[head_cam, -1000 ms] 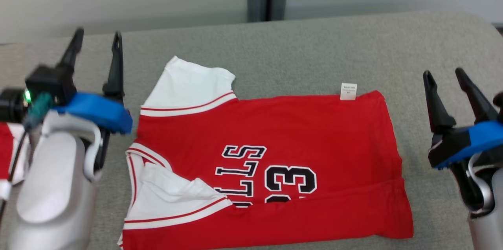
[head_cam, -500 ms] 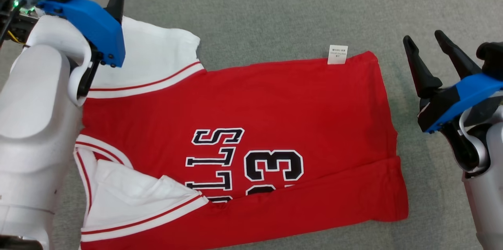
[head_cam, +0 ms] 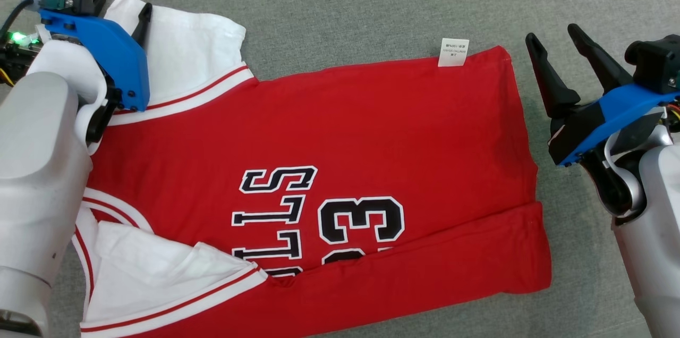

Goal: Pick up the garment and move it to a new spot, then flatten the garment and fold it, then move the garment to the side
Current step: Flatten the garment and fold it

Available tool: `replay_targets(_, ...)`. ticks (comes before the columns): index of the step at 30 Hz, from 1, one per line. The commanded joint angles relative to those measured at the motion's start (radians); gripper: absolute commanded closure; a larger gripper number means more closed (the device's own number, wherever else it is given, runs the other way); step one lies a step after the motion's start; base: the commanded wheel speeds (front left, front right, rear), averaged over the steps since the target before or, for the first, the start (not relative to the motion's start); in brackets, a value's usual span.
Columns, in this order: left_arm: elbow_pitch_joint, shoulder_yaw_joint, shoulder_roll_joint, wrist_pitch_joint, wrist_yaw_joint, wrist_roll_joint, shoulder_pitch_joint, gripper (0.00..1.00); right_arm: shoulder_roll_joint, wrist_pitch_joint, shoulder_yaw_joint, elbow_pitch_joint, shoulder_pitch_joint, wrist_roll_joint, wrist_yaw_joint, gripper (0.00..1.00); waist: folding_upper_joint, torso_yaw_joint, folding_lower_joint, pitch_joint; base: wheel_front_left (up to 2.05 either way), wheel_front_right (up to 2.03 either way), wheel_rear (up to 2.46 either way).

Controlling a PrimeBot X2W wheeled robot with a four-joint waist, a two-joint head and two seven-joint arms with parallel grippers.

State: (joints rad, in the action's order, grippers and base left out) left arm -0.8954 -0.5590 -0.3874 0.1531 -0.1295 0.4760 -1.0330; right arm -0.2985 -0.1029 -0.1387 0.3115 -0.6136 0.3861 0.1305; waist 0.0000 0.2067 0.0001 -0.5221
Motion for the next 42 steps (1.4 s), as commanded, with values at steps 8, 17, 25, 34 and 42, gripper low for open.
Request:
replay_targets(8,-0.061,-0.058,-0.002,0.022,0.0,0.078,-0.03,0.0,-0.022,0.002,-0.033,0.036,-0.043,0.014,0.001,0.0,0.0,0.004,-0.0001,-0.016,0.0,0.0,0.0)
replay_targets(17,-0.076,-0.124,0.01,-0.037,0.0,0.106,-0.075,1.0,-0.043,-0.045,-0.069,0.084,-0.051,0.055,0.001,0.0,0.0,-0.02,-0.0001,0.006,0.0,0.0,0.0)
replay_targets(25,-0.069,-0.181,0.036,-0.106,0.0,0.122,-0.106,1.0,-0.07,-0.129,-0.117,0.135,-0.07,0.061,0.001,0.0,0.0,-0.065,-0.0001,0.015,0.0,0.0,0.0)
replay_targets(34,-0.076,-0.233,0.063,-0.158,0.0,0.144,-0.127,1.0,-0.08,-0.181,-0.15,0.225,-0.095,0.069,0.001,0.0,0.0,-0.107,-0.0001,0.014,0.0,0.0,0.0)
replay_targets(42,-0.087,-0.26,0.073,-0.213,0.0,0.173,-0.119,1.0,-0.094,-0.149,-0.157,0.246,-0.096,0.092,0.0,1.0,0.0,-0.121,-0.0001,0.043,0.0,0.0,0.0)
